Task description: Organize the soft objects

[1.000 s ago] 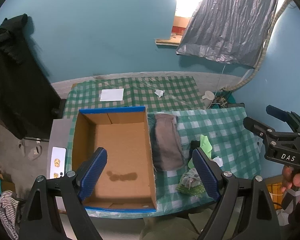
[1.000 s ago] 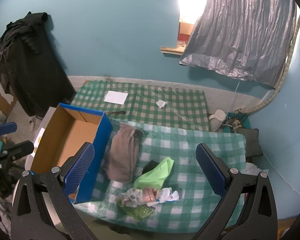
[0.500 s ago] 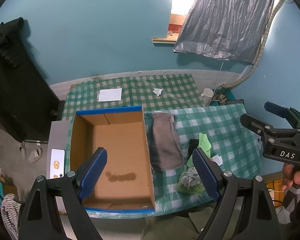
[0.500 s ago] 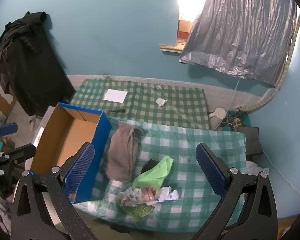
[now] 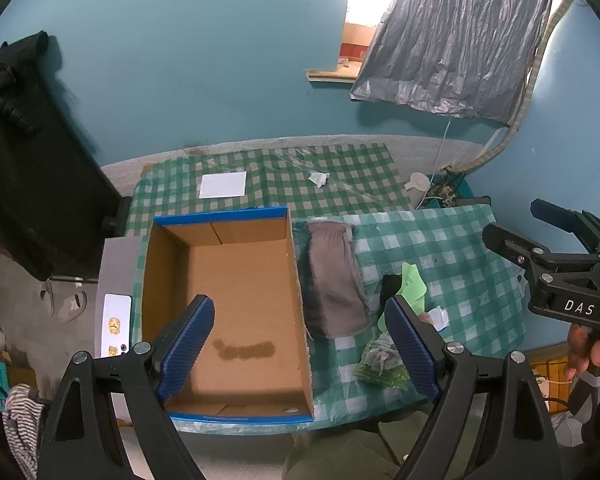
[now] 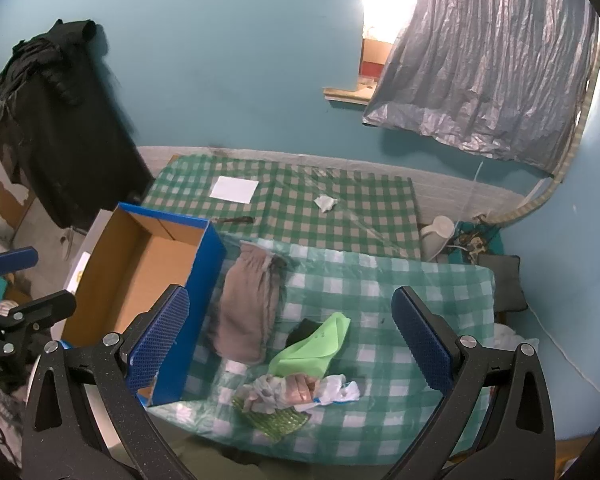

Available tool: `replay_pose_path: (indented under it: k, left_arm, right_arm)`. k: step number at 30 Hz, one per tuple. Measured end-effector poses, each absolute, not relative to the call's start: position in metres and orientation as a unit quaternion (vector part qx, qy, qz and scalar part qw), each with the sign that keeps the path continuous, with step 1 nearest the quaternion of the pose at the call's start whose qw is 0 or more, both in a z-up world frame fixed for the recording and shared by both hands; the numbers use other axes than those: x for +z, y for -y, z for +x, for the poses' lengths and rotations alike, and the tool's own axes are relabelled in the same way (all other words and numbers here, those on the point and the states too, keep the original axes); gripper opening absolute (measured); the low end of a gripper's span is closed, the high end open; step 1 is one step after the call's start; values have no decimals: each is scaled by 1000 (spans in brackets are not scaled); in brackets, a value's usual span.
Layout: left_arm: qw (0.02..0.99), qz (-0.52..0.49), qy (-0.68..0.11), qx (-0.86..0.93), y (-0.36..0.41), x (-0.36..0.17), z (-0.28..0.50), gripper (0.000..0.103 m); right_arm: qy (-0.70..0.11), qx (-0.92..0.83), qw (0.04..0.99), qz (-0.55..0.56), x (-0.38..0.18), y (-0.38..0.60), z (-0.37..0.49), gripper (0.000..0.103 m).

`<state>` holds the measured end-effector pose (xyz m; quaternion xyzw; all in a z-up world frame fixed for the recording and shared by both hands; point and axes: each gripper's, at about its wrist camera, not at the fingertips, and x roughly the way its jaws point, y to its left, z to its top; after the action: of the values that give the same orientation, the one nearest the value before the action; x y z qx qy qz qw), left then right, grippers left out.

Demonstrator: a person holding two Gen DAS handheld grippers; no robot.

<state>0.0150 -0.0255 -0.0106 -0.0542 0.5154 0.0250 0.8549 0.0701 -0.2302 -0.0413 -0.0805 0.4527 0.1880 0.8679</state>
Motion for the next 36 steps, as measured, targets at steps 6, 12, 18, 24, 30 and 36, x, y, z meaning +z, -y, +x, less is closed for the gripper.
replay_pose_path:
  k: [6, 12, 18, 24, 30, 36]
  left_arm:
    - [855, -54, -516, 26, 26, -11, 15, 88]
    - [855, -53, -516, 23, 27, -11, 15, 88]
    - [854, -53, -517, 21, 26, -14, 12, 88]
    - [850, -60, -524, 7, 26, -20, 12, 88]
    - [849, -56, -526, 8, 27, -17, 16, 88]
    - [848, -54, -527, 10, 25, -15, 18, 88]
  right_arm:
    - [-454, 188, 868, -80, -40, 230, 72, 101]
    - [-454, 187, 867, -79, -40, 229, 72, 101]
    - [-456, 188, 867, -80, -40, 229, 73, 101]
    - [-456, 188, 866, -80, -42, 229, 72, 101]
    - [-457, 187, 866, -80, -41, 229, 73, 101]
    - [-459, 188, 865, -80, -40, 229, 74, 101]
